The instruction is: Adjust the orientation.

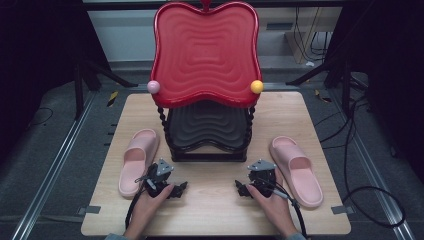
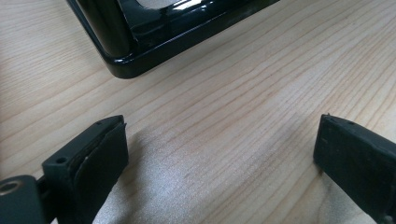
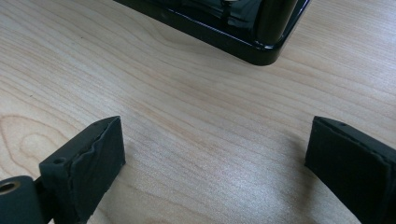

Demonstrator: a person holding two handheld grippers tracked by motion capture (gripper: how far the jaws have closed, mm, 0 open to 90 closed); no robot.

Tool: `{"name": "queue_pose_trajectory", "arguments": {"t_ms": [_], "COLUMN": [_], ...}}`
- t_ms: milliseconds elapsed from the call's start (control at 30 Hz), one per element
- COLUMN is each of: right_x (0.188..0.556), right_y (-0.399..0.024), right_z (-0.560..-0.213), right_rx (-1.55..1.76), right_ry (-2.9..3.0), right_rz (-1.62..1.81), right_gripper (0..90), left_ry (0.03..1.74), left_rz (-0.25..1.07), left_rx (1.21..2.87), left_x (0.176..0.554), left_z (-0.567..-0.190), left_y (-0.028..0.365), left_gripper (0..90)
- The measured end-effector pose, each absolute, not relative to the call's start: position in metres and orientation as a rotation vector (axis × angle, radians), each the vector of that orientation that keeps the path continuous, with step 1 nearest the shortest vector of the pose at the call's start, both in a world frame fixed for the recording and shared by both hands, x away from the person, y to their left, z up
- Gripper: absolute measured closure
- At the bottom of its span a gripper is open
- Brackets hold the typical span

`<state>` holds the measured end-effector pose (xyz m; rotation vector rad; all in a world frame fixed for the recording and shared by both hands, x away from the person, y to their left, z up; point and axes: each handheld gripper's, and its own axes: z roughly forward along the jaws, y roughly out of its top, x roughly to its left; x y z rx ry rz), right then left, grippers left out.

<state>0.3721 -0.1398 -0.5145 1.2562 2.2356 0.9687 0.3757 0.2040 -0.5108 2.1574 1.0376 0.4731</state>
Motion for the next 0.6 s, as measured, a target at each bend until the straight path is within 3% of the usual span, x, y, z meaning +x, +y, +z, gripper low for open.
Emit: {"name": "queue_pose_trajectory", "arguments": {"t_ms": [367, 600], "right_x": [0.372, 0.37], "right_y": [-0.14, -0.141], "right_z": [-0.514, -0.514], "right_rx": [1.254, 1.25], "right_ry": [2.238, 2.24], "right_rz": [0.969, 0.969], "right_gripper": [4.8, 4.8], "left_ry": [1.013, 1.016], "left_rz": [0.487, 0.551], "left_rx": [2.174, 2.094], "left_x": [0.372, 0.367], "left_z": [-0.507, -0.478], "left_y": [0.203, 0.223], "left_gripper": [3.9, 5.1]}}
